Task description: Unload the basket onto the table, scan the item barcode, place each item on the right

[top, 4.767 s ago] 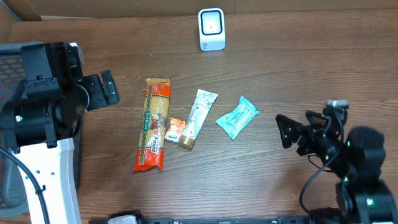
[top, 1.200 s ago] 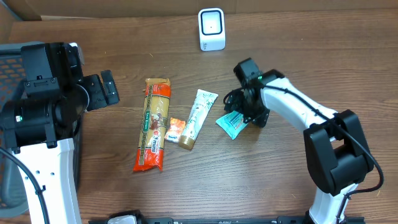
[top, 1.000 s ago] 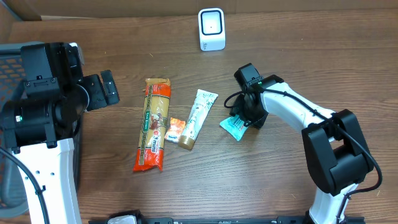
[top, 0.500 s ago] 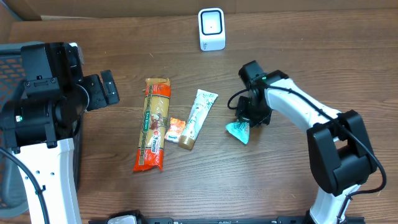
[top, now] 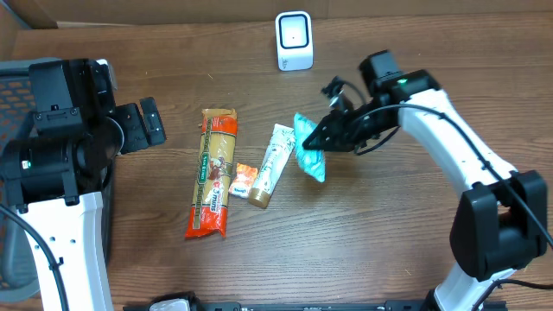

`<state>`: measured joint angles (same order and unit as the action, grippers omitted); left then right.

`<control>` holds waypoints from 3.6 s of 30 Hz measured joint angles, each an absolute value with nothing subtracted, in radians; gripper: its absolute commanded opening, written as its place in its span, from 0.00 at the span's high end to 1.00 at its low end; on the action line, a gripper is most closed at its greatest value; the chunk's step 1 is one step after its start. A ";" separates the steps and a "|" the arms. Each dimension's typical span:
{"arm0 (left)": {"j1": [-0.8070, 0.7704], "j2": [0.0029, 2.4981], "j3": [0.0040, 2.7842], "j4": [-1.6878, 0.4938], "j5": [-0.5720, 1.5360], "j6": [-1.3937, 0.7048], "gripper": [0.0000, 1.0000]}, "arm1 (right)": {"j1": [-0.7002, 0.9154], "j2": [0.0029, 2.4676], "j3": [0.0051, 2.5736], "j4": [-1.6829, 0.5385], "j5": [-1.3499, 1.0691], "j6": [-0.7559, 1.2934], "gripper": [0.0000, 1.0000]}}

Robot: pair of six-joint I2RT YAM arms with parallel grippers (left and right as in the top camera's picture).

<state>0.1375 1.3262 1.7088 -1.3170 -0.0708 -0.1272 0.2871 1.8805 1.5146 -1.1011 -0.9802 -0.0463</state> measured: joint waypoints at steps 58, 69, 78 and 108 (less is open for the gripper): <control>0.138 1.326 1.709 -1.317 -0.070 -0.127 0.00 | 0.361 1.880 1.481 -1.085 -0.277 0.128 0.49; 0.138 1.326 1.709 -1.317 -0.070 -0.127 0.00 | 0.641 1.880 1.484 -1.086 -0.048 0.153 0.43; 0.138 1.326 1.709 -1.317 -0.071 -0.127 0.01 | 0.750 1.880 1.484 -1.063 0.135 0.121 0.43; 0.138 1.326 1.709 -1.317 -0.071 -0.127 0.00 | 0.864 2.099 1.485 -1.097 0.299 0.295 0.33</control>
